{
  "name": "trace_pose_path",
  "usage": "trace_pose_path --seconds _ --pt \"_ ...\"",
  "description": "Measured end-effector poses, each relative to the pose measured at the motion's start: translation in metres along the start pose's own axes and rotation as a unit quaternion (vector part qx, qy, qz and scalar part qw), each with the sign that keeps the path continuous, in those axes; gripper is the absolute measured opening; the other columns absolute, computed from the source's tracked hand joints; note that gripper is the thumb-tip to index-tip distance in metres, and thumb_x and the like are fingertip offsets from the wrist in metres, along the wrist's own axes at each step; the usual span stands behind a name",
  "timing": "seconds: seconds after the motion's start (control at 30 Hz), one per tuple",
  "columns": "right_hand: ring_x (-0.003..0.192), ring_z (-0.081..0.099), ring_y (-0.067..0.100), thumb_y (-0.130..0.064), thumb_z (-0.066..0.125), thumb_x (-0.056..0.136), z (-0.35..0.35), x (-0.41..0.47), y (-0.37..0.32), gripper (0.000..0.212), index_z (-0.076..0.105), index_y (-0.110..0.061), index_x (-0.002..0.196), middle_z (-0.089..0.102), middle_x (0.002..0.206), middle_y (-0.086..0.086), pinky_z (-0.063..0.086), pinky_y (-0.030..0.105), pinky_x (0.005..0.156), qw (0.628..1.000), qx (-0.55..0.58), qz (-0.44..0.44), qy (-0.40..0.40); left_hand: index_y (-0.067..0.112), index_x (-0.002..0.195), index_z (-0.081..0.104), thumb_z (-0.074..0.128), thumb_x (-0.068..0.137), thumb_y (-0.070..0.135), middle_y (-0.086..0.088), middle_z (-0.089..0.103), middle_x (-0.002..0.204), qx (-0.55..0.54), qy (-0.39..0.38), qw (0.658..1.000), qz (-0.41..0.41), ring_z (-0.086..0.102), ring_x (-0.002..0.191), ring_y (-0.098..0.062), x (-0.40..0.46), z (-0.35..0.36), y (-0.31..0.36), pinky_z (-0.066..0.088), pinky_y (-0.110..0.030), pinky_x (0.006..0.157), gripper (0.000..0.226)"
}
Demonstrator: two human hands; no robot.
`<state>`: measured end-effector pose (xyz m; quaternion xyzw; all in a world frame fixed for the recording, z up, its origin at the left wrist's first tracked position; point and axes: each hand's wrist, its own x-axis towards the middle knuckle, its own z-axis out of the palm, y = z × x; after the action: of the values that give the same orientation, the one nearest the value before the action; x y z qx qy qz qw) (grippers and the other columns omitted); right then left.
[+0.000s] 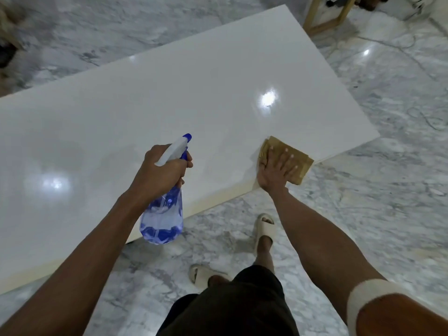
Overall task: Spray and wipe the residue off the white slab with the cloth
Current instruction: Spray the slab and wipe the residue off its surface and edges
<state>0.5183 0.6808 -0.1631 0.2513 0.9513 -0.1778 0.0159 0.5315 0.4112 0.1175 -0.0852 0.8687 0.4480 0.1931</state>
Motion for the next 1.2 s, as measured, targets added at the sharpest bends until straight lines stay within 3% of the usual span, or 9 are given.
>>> trace_pose_path --seconds 0.07,0.27,0.4,0.57,0.73,0.87,0.97,1.07,1.2 --pt "0.138 0.035 0.056 -0.054 0.015 0.104 0.007 -0.021 -0.017 0.064 -0.005 -0.029 0.159 0.037 0.153 0.030 -0.008 0.059 0.114 1.000 0.001 0.020 0.008 0.005 0.089 0.070 0.051 0.081 -0.005 -0.012 0.076 0.094 -0.005 0.003 1.000 0.001 0.054 0.039 -0.009 -0.011 -0.026 -0.027 0.062 -0.043 0.069 0.023" --pt "0.151 -0.005 0.047 -0.065 -0.004 0.092 0.017 -0.068 -0.079 0.081 0.008 -0.023 0.160 -0.001 0.166 0.022 -0.005 0.068 0.116 0.997 0.022 0.028 -0.062 0.004 0.089 0.070 0.052 0.083 -0.003 -0.014 0.076 0.092 -0.023 0.028 0.999 -0.009 0.053 0.038 -0.008 -0.038 -0.100 -0.104 0.062 -0.046 0.069 0.020" --pt "0.151 -0.014 0.043 -0.056 0.017 0.100 0.044 -0.104 -0.122 0.069 -0.003 -0.027 0.160 -0.012 0.165 0.020 -0.012 0.064 0.116 0.996 -0.010 0.042 -0.081 0.003 0.088 0.070 0.052 0.084 -0.004 -0.015 0.076 0.092 -0.034 0.039 0.999 -0.016 0.053 0.037 -0.008 -0.046 -0.136 -0.142 0.060 -0.039 0.066 0.020" --pt "0.152 -0.012 0.043 -0.051 0.031 0.104 0.063 -0.144 -0.171 0.072 -0.013 -0.028 0.156 -0.012 0.165 0.020 -0.008 0.066 0.118 0.996 -0.002 0.019 -0.082 0.002 0.091 0.070 0.053 0.087 -0.003 -0.015 0.076 0.092 -0.041 0.026 0.999 -0.007 0.055 0.039 -0.006 -0.038 -0.166 -0.178 0.059 -0.035 0.062 0.018" --pt "0.139 0.040 0.050 -0.054 0.030 0.099 0.090 -0.164 -0.200 0.075 -0.006 -0.027 0.159 0.040 0.153 0.025 0.027 0.073 0.106 0.997 -0.045 0.068 0.004 0.003 0.087 0.069 0.053 0.086 -0.003 -0.017 0.076 0.092 -0.049 0.003 0.999 0.011 0.055 0.040 -0.008 -0.022 -0.201 -0.207 0.057 -0.032 0.057 0.018" --pt "0.151 0.009 0.047 -0.049 0.037 0.101 0.104 -0.194 -0.230 0.068 0.010 -0.026 0.160 0.010 0.165 0.022 0.005 0.068 0.116 0.996 -0.063 0.059 -0.018 0.010 0.083 0.068 0.053 0.087 -0.002 -0.013 0.076 0.091 -0.042 -0.019 0.999 0.019 0.056 0.040 -0.006 -0.012 -0.237 -0.230 0.057 -0.027 0.055 0.020" --pt "0.144 0.029 0.050 -0.051 0.035 0.097 0.119 -0.215 -0.260 0.066 0.026 -0.024 0.157 0.030 0.159 0.025 0.021 0.072 0.110 0.993 -0.088 0.074 0.001 0.008 0.085 0.069 0.053 0.087 -0.003 -0.010 0.075 0.088 -0.040 -0.020 0.999 0.014 0.056 0.040 -0.005 -0.009 -0.266 -0.250 0.055 -0.024 0.053 0.019" --pt "0.141 0.035 0.051 -0.049 0.032 0.096 0.134 -0.234 -0.284 0.067 0.018 -0.025 0.157 0.036 0.156 0.026 0.026 0.074 0.107 0.992 -0.082 0.096 0.026 0.008 0.086 0.069 0.052 0.089 -0.001 -0.007 0.071 0.078 -0.038 -0.014 0.999 0.011 0.057 0.042 -0.005 -0.011 -0.294 -0.273 0.051 -0.016 0.049 0.019" --pt "0.151 0.006 0.048 -0.050 0.023 0.097 0.143 -0.266 -0.307 0.067 0.003 -0.027 0.157 0.008 0.165 0.023 0.006 0.071 0.116 0.996 -0.059 0.065 -0.006 0.008 0.084 0.069 0.052 0.087 -0.002 -0.007 0.071 0.078 -0.030 -0.021 0.999 -0.008 0.057 0.041 -0.005 -0.013 -0.326 -0.303 0.049 -0.015 0.046 0.019"
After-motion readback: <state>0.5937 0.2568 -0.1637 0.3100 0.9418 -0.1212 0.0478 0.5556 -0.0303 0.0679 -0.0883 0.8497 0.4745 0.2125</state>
